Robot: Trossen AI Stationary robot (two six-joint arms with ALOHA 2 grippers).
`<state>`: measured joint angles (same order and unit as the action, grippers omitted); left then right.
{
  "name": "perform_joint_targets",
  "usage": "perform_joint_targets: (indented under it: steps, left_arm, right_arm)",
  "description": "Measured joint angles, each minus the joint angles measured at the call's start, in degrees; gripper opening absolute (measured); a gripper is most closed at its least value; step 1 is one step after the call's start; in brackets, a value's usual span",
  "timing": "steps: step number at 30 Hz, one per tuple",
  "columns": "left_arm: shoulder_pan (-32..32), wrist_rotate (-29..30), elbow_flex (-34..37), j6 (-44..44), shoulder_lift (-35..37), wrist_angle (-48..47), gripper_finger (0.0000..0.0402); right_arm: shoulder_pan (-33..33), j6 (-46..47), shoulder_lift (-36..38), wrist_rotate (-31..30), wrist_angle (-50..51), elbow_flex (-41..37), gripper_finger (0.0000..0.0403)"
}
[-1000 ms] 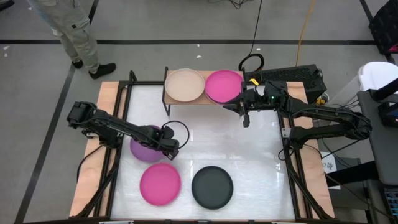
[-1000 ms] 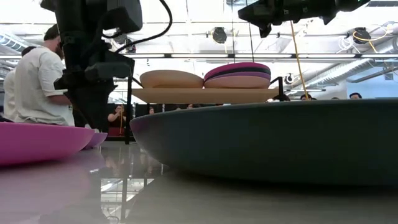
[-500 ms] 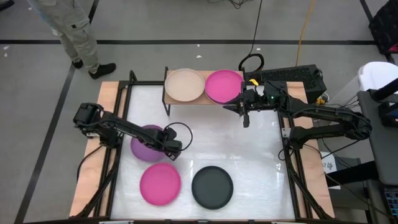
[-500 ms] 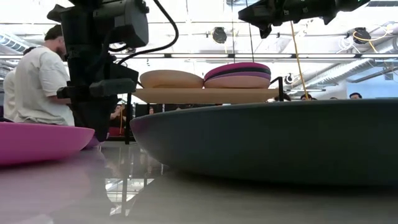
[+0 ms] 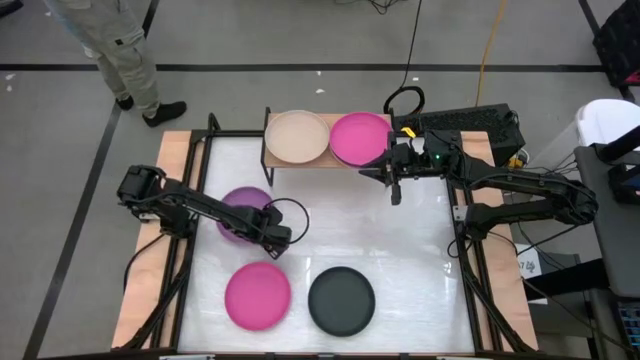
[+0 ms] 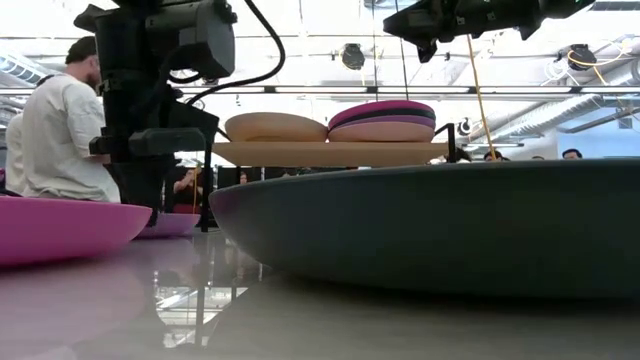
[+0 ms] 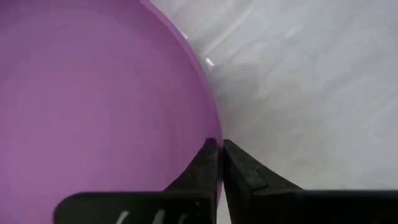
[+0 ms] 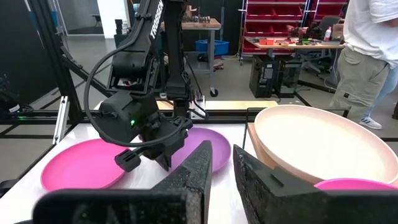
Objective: Place and stack plates onto a shelf
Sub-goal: Stack the purple plate on top of the light gray plate on the shelf
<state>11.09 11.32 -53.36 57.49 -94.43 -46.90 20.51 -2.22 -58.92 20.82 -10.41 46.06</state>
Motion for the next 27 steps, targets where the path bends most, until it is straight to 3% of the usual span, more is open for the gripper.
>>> perform_joint_targets:
  steps: [4,10,18,23,27]
  left_arm:
    - [0.4,-2.3,-2.0,1.3,0.8,-6.6,0.0008]
    - [3.4,-2.2,-13.5,2.9,0.8,-25.2,0.0008]
    - [6.2,10.1,-33.4,4.5,0.9,-43.4,0.0008]
    - [4.0,21.0,-42.1,-8.2,1.7,-42.6,0.0008]
    - [-2.3,23.7,-46.1,-23.5,1.5,-38.6,0.0008]
  right_arm:
    - [0.0,0.0,0.1,0.0,0.0,0.0,0.0052]
    - [0.0,0.0,0.2,0.0,0.1,0.0,0.0052]
    - [0.0,-0.1,0.3,0.0,0.0,0.0,0.0052]
    - [0.0,-0.2,0.3,0.0,-0.1,0.0,0.0052]
    - [0.0,-0.2,0.3,0.0,0.0,0.0,0.0052]
